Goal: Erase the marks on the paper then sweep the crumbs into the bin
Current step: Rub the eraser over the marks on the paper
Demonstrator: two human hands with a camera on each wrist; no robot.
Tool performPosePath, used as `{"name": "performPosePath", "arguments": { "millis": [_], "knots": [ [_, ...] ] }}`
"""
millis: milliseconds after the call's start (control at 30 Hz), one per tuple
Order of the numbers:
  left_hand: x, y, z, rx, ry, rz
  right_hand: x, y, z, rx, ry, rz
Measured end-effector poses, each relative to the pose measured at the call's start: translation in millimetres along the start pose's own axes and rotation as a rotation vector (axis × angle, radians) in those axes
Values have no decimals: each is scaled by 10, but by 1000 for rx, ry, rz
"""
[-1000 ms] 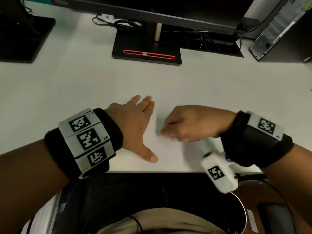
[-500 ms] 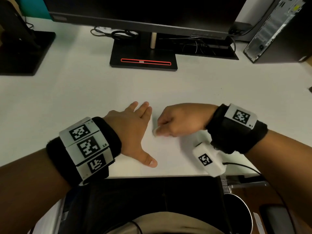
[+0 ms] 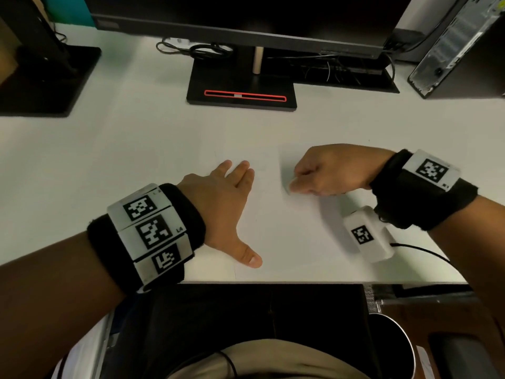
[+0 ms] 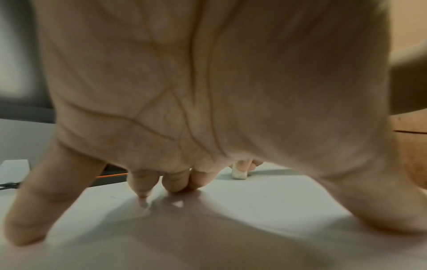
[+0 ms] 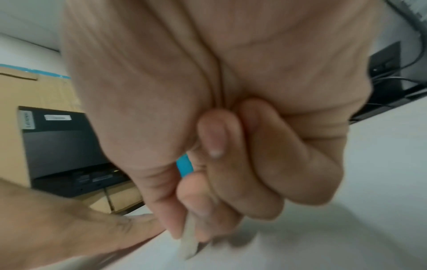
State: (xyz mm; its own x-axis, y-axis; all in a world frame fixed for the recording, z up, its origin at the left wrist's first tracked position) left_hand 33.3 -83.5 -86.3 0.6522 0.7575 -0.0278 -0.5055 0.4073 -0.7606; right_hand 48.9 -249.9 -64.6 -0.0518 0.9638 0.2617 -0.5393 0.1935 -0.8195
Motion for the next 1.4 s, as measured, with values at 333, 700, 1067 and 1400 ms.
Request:
{"name": "performPosePath", "arguments": {
  "millis": [333, 700, 1067, 1400],
  "knots": [
    [10, 6, -10, -5, 4, 0, -28, -2, 38, -22, -25, 22],
    [18, 22, -13, -3, 2, -3, 59, 180, 83, 74, -113, 50],
    [18, 22, -19, -3, 0, -1, 233, 230, 27, 113, -114, 22],
    [23, 12, -16, -24, 6, -15, 493, 218, -149, 71, -170, 30]
  ]
}}
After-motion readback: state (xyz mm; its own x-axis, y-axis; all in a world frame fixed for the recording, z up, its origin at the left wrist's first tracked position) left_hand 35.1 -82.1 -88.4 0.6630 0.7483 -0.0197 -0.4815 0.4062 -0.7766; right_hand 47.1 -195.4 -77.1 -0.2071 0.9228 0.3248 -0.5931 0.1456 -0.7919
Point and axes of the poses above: each hand's wrist, its own z-axis away from the middle knuckle, its own y-axis out of the palm, x = y × z, the point moved 8 cm from there along -z, towards the middle knuckle, and after that the axes turned 4 degrees about z, right-handed, at the moved point
